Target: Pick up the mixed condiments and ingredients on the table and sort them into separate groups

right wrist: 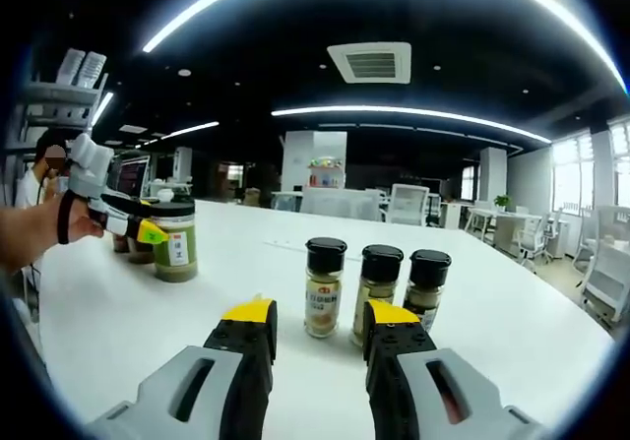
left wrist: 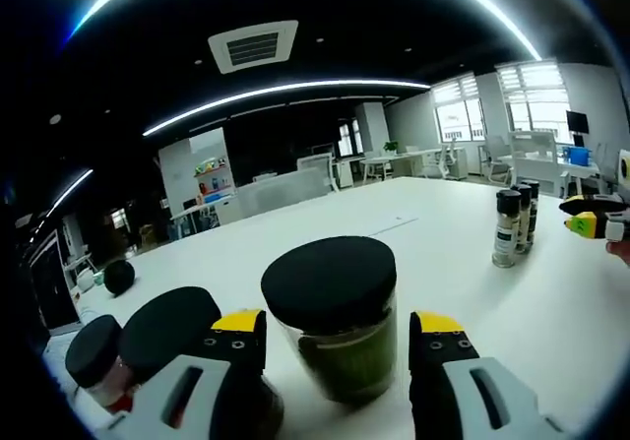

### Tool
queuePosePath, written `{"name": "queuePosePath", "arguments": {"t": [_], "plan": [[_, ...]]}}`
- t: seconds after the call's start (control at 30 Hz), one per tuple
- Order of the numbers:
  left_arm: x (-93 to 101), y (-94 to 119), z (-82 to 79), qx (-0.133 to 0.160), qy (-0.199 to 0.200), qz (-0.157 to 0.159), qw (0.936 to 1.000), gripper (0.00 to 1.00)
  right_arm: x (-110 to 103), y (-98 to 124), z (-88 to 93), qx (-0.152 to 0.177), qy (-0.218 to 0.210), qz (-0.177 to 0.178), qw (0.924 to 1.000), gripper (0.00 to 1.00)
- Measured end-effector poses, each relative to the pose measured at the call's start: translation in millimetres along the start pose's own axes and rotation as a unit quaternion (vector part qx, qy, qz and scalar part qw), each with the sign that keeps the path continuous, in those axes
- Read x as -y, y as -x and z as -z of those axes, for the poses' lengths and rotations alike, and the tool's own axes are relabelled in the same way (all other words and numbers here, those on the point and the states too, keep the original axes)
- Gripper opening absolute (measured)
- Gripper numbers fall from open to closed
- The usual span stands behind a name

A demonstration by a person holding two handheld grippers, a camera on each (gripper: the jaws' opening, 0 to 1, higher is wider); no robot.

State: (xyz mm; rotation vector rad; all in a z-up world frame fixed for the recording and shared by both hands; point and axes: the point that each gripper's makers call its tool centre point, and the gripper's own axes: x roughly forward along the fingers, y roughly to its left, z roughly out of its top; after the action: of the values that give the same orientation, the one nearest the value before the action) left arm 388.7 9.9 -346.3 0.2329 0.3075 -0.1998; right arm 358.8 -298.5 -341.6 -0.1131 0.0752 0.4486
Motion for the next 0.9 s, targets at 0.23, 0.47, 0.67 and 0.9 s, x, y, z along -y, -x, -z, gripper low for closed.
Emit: {"name": "queuePosePath", "arguments": {"t": [0.23, 0.47, 0.67, 0.9], "plan": [[0.2, 5.6, 3.5, -0.006, -0.004, 0.011, 0.9999, 0.59, -8.8, -0.9, -0.8, -0.004, 0.011, -0.013, 0.9999, 0.36], [1.1, 18.3, 12.0, -0.017, -0.014, 0.022, 0.9995, 0.59, -16.4, -1.8, -0.4, -0.011, 0.015, -0.025, 0.9995, 0.36], [3.2, 30.1, 22.4, -0.018, -0.034, 0.050, 0.9980, 0.60, -24.9, -2.5, 1.0, -0.016, 0.023, -0.040, 0.9988, 0.37], [-9.5, 48.4, 40.6, -0.040, -0.025, 0.055, 0.9974, 0.59, -30.9, -2.8, 3.5, -0.024, 0.035, -0.050, 0.9979, 0.37]]}}
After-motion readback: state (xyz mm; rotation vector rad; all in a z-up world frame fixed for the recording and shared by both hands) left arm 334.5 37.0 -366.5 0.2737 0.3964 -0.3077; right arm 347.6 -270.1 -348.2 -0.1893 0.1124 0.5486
